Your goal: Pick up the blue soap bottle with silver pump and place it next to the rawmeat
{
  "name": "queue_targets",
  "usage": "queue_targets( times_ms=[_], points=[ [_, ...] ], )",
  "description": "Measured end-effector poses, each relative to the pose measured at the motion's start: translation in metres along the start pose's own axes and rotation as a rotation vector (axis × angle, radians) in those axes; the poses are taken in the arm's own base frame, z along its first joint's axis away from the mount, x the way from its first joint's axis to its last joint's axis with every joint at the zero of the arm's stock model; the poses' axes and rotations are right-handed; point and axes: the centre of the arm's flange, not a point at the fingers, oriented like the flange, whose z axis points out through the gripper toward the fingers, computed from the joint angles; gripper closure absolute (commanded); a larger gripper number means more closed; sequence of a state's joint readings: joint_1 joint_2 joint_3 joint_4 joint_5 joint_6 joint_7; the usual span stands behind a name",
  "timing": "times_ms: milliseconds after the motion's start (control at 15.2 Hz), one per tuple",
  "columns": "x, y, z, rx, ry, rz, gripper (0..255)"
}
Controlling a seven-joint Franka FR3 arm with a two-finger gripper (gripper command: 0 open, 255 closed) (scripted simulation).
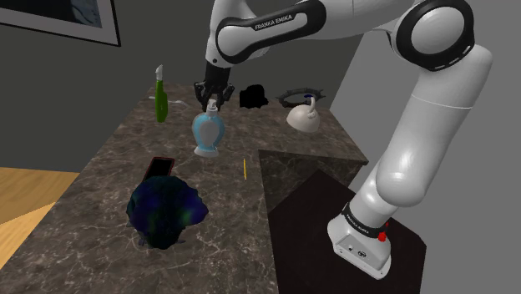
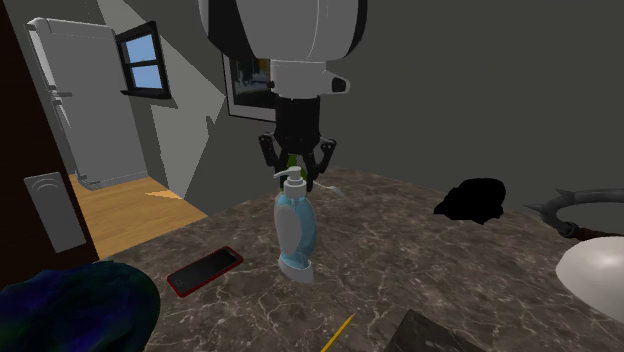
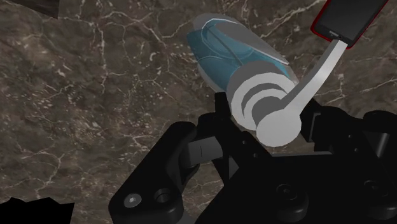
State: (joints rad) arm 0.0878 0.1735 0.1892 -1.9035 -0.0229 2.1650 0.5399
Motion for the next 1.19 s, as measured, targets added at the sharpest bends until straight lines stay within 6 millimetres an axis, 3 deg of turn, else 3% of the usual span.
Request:
queue_targets(
  times_ms=[396,1188],
  points=[
    [0.000,0.000,-0.002,0.000,-0.001,0.000,255],
    [0.004,-0.003,-0.061,0.000,-0.001,0.000,255]
  ],
)
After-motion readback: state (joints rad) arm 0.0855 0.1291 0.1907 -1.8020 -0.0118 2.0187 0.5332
